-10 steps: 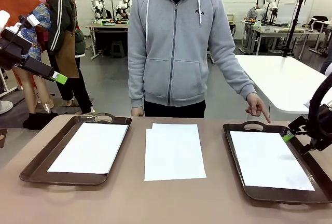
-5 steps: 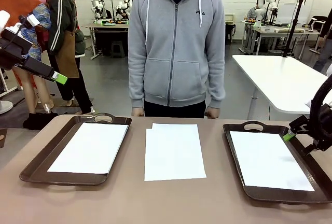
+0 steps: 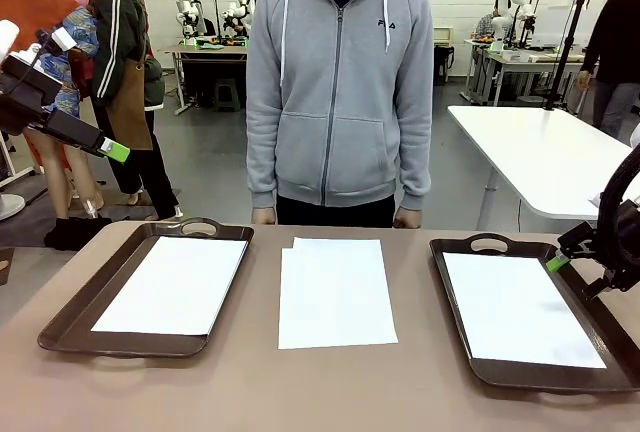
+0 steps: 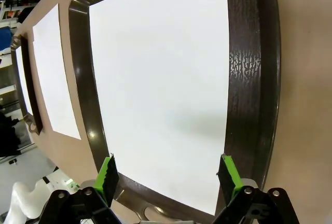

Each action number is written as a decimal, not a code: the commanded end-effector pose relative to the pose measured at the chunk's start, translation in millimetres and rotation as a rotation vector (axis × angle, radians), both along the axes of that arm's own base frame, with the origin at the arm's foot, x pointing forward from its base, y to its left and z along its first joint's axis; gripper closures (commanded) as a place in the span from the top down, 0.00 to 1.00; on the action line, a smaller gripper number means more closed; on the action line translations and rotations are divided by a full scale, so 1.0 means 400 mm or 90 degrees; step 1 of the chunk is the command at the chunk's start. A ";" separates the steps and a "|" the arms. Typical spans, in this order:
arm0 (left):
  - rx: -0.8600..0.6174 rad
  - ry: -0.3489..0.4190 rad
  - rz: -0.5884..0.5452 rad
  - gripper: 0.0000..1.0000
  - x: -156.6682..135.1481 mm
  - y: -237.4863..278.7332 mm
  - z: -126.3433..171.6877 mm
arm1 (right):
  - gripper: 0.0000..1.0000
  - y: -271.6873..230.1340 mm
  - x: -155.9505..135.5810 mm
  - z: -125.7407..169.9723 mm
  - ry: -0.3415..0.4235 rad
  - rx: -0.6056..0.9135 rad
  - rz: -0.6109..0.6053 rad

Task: Sort the A4 documents.
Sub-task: Receive the A4 Paper.

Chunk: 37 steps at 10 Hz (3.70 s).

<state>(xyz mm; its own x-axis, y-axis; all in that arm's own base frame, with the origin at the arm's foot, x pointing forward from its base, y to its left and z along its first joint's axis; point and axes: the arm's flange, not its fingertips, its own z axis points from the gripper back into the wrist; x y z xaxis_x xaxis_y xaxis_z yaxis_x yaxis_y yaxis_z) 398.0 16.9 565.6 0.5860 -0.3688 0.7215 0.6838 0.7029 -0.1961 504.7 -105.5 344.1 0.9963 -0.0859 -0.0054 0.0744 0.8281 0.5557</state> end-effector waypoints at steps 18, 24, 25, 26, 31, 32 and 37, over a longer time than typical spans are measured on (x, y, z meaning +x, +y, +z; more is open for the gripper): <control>0.003 0.000 0.000 1.00 -0.001 -0.003 0.000 | 1.00 0.182 -0.214 0.428 -0.476 -0.135 0.219; 0.003 0.000 0.000 1.00 -0.001 -0.003 0.000 | 1.00 0.251 -0.237 0.551 -0.578 -0.125 0.300; 0.003 0.000 0.000 1.00 -0.001 -0.003 0.000 | 1.00 0.253 -0.242 0.559 -0.583 -0.115 0.306; 0.003 0.000 0.000 1.00 -0.001 -0.003 0.000 | 1.00 0.248 -0.248 0.568 -0.593 -0.104 0.305; 0.003 0.000 0.000 1.00 -0.001 -0.003 0.000 | 1.00 0.210 -0.248 0.554 -0.580 -0.068 0.292; 0.003 0.000 0.000 1.00 -0.001 -0.003 0.000 | 1.00 0.195 -0.245 0.538 -0.561 -0.050 0.264; 0.003 0.000 0.000 1.00 -0.001 -0.003 0.000 | 1.00 0.219 -0.256 0.560 -0.572 -0.098 0.281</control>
<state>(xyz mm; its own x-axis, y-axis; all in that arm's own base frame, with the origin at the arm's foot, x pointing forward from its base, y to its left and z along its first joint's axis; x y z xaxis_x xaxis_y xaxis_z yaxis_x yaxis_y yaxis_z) 398.0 16.6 565.6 0.5856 -0.3692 0.7216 0.6844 0.7022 -0.1961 401.4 -16.4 567.2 0.5759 0.3478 0.7399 -0.6482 0.7457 0.1540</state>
